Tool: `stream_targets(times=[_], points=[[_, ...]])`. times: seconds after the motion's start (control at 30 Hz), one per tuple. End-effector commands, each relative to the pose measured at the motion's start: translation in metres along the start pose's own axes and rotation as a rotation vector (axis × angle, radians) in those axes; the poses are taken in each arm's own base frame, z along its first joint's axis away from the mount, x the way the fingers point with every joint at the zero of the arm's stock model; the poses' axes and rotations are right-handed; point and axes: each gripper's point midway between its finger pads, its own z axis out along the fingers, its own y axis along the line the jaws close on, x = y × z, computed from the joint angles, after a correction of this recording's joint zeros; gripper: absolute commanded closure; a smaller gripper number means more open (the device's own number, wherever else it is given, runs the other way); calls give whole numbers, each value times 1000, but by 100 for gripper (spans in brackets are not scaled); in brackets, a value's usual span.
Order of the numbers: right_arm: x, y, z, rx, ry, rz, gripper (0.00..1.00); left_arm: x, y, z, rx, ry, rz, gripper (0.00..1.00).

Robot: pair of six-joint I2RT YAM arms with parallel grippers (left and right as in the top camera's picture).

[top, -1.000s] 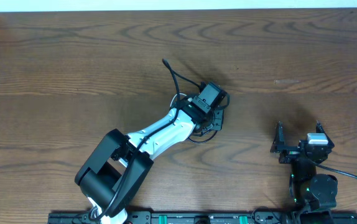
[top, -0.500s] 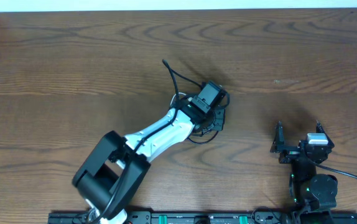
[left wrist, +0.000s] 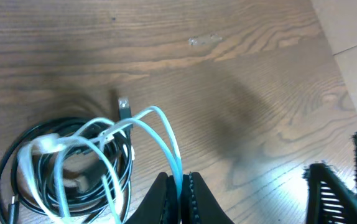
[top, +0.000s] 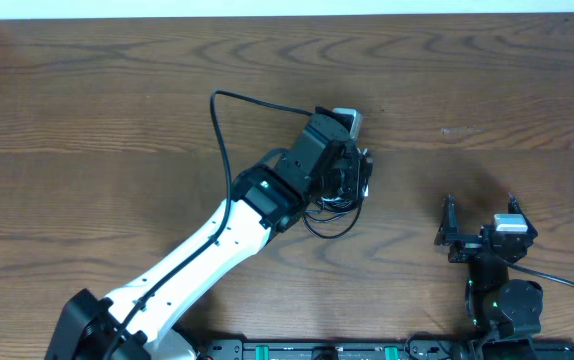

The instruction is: Untangle cables

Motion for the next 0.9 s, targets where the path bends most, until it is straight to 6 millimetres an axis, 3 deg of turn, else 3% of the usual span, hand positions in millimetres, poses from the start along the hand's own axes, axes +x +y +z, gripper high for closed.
stream_targets(times=[0.0, 0.47, 0.67, 0.77, 0.87], points=[[1, -2, 0, 8, -1, 10, 1, -6, -3, -5, 9, -18, -9, 92], [1, -2, 0, 8, -1, 10, 1, -13, 16, -6, -92, -67, -10, 92], [1, -2, 0, 8, -2, 11, 1, -20, 50, -13, -285, -128, -13, 92], [1, -2, 0, 8, -1, 10, 1, -15, 68, -19, -382, -119, -11, 92], [1, -2, 0, 8, -2, 11, 1, -8, 74, -20, -411, -93, -10, 92]])
